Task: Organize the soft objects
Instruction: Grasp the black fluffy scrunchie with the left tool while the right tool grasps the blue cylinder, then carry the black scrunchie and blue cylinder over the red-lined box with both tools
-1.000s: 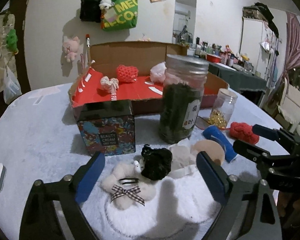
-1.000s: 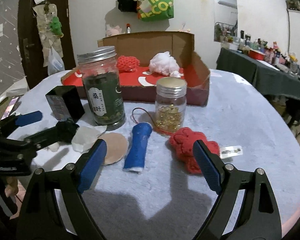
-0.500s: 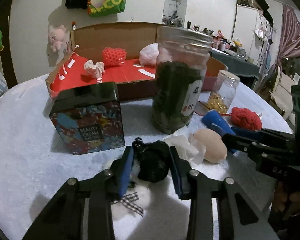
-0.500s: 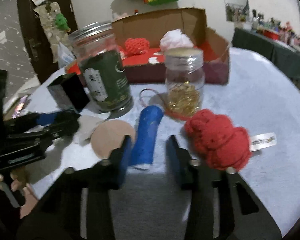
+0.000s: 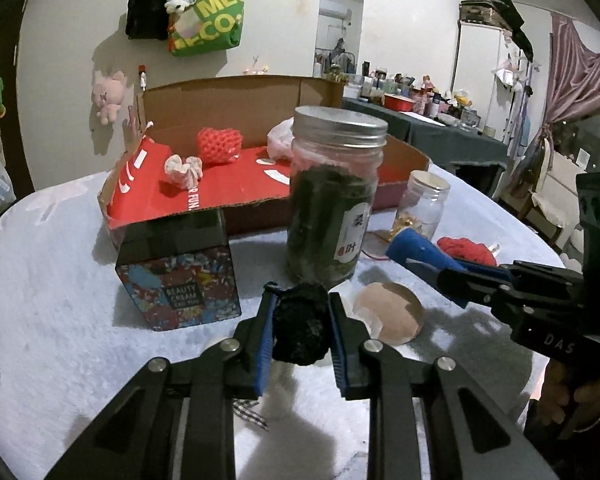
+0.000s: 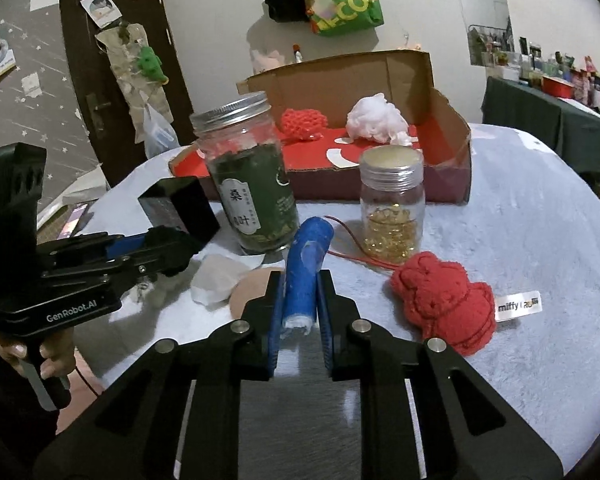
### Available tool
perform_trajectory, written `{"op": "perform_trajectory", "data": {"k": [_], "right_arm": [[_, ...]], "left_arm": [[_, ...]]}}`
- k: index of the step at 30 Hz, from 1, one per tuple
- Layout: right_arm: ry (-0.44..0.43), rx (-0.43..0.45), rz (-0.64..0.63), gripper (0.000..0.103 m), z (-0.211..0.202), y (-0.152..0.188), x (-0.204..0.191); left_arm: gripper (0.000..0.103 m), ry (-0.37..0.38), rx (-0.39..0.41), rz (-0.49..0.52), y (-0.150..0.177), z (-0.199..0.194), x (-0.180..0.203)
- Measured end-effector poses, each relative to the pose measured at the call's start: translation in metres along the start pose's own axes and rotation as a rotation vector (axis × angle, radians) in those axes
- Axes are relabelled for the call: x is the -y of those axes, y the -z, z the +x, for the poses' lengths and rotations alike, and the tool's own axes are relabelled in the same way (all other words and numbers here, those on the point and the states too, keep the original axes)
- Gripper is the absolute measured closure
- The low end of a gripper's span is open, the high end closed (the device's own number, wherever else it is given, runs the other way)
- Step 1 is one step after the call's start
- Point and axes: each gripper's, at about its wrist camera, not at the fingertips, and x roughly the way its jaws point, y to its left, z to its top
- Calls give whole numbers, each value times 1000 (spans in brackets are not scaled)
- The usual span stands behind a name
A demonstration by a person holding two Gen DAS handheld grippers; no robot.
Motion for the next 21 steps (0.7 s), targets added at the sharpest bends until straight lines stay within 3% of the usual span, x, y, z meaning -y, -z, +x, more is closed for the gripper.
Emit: {"op": "perform_trajectory", "data": {"k": [21], "right_arm": [[4, -3, 7, 87, -10, -1, 7]], "left_arm": [[77, -20, 0, -24, 2, -6, -14]]}}
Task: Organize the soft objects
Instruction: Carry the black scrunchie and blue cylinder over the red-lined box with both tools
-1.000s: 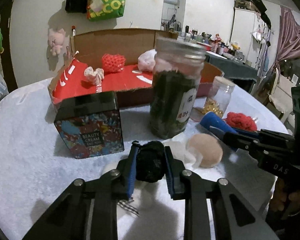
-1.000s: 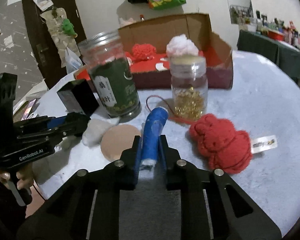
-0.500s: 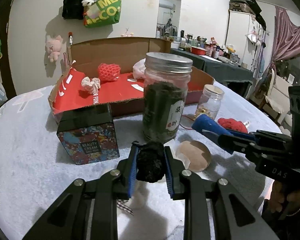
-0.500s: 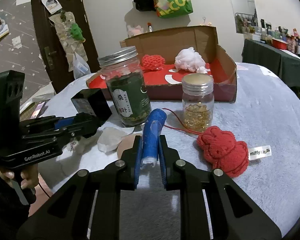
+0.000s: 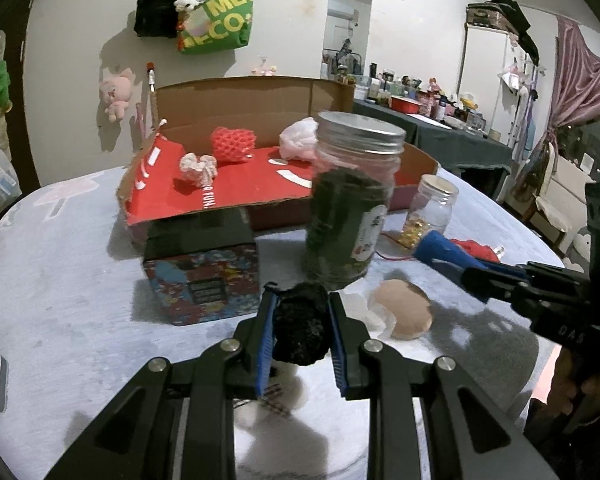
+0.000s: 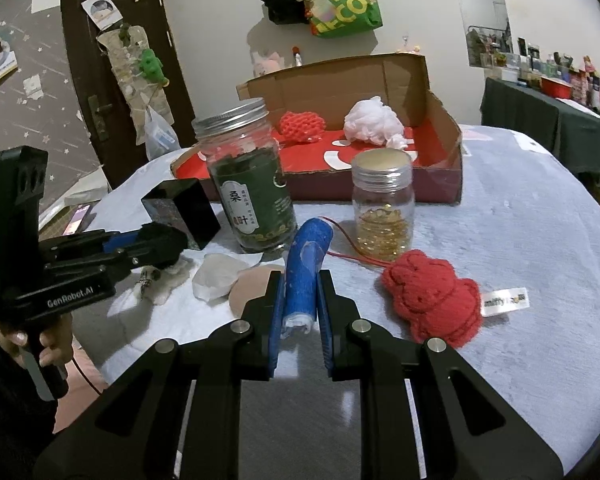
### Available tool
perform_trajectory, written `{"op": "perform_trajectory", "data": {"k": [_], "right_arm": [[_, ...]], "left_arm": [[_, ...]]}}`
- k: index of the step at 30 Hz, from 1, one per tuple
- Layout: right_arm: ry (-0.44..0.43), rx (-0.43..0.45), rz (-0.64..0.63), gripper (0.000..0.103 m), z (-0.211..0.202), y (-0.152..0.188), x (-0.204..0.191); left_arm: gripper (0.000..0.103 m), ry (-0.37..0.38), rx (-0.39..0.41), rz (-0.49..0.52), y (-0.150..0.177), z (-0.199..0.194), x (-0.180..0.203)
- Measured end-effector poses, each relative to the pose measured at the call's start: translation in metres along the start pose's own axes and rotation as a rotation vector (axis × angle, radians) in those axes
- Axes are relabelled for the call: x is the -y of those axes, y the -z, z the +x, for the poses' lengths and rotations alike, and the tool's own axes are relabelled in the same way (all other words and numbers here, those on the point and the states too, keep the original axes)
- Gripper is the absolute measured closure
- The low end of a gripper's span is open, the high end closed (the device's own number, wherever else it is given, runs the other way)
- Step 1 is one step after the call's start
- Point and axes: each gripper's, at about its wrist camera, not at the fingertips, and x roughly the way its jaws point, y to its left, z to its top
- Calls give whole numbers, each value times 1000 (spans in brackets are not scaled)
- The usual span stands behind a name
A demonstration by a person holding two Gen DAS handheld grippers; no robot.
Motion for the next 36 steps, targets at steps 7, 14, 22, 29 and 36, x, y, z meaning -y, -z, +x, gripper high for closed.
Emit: {"op": "perform_trajectory", "data": {"k": [7, 14, 22, 29, 36], "right_arm": [[26, 2, 21, 87, -13, 0, 18], [38, 10, 42, 87, -23, -1, 36], [38, 7, 65, 87, -26, -3, 59], [29, -11, 57, 87, -22, -10, 80], [2, -34, 16, 87, -13, -32, 96]], "left_arm": [[77, -37, 1, -30, 3, -12, -21], [77, -81, -5, -69, 6, -20, -50], [77, -100, -9, -88, 3, -18, -87], [77, -68, -6, 3, -5, -6, -103], [77, -20, -27, 58, -20, 9, -118]]}}
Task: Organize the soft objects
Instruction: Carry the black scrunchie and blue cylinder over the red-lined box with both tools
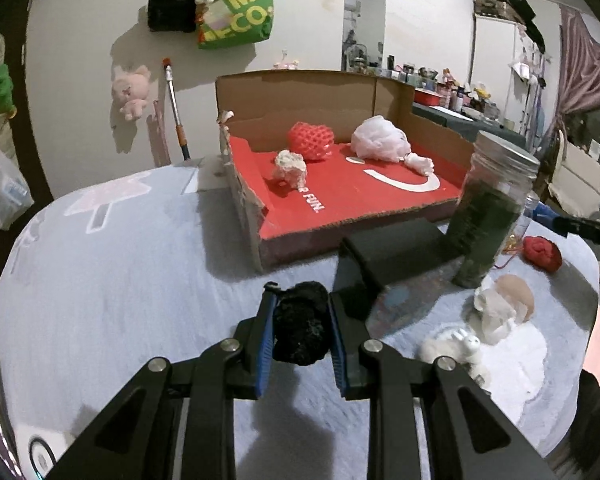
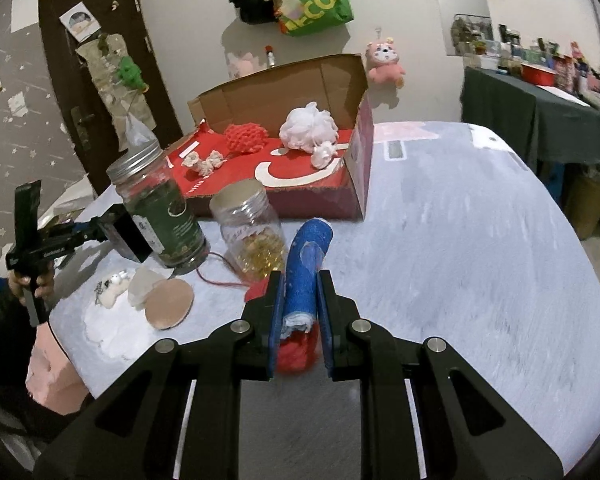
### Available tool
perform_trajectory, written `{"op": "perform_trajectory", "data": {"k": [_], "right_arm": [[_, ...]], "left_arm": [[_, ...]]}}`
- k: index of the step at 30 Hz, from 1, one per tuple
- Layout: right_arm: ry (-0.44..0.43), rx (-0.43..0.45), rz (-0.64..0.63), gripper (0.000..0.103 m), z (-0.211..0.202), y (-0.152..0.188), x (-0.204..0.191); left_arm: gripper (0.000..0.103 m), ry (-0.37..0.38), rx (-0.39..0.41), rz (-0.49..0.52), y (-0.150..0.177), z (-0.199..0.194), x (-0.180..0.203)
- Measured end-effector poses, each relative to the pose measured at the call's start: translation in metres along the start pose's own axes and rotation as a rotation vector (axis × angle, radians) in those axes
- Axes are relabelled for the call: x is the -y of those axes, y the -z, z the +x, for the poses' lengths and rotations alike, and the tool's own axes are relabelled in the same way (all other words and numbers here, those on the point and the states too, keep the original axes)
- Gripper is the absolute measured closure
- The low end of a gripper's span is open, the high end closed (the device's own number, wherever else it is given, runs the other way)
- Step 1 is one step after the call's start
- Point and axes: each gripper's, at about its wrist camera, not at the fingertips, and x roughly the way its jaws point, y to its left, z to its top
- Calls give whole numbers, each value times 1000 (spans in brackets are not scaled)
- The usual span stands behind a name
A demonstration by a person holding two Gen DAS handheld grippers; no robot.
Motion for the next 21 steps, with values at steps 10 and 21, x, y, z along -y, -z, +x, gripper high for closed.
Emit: {"op": "perform_trajectory", "data": {"k": [10, 21], "right_arm": [[-47, -15, -63, 87, 23, -41, 7], [-73, -81, -113, 87, 67, -96, -2]], "left_arm": [[77, 54, 28, 35, -37, 3, -11], [77, 52, -50, 71, -88, 38, 1]]}}
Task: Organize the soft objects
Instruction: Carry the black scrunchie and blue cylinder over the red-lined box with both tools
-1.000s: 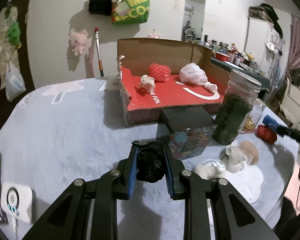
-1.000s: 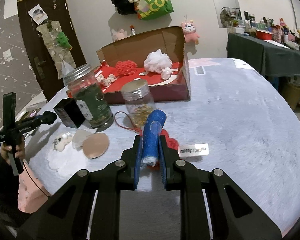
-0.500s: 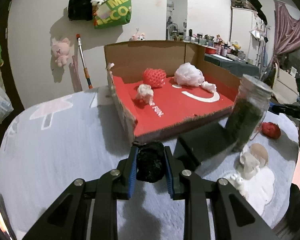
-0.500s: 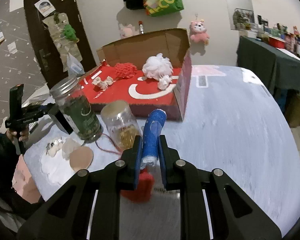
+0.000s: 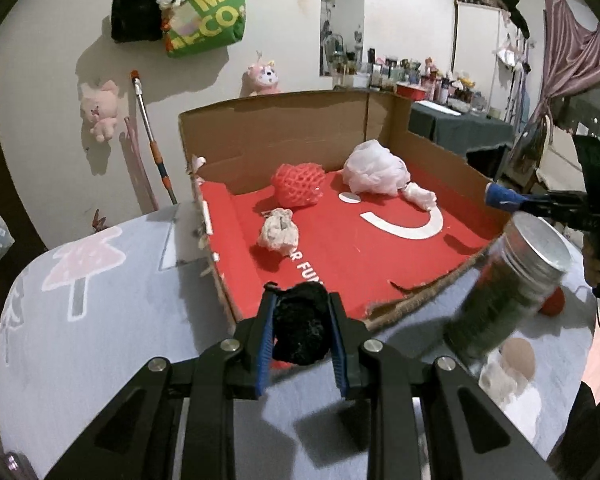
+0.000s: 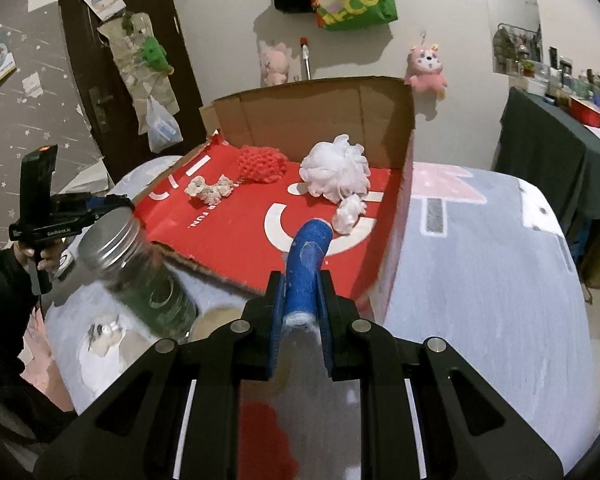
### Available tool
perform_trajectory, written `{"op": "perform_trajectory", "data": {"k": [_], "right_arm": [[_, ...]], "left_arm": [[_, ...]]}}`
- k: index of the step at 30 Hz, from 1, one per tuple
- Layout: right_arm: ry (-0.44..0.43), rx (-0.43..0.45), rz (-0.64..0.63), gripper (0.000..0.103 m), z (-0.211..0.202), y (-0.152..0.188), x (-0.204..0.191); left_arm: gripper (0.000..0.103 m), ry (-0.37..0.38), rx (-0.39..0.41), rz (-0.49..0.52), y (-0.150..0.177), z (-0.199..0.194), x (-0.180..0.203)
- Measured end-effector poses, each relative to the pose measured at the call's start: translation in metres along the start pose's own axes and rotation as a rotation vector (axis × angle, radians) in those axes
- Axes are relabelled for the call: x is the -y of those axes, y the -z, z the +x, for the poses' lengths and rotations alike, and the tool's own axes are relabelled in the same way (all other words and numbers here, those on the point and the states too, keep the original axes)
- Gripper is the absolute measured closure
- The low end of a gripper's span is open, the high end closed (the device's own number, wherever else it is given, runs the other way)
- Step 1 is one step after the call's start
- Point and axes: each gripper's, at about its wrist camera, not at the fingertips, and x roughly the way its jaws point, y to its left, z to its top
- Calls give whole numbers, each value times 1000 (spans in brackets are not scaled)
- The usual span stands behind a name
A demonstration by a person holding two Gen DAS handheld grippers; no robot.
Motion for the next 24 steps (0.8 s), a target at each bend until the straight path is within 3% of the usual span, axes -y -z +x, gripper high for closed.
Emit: {"op": "perform_trajectory", "data": {"k": [16, 24], "right_arm": [[183, -284, -86, 87, 80, -34, -14], [244, -337, -122, 87, 91, -36, -20]], "left_arm": [[77, -53, -255, 16, -28, 78, 10], [76, -90, -311, 34, -30, 96, 13]]}}
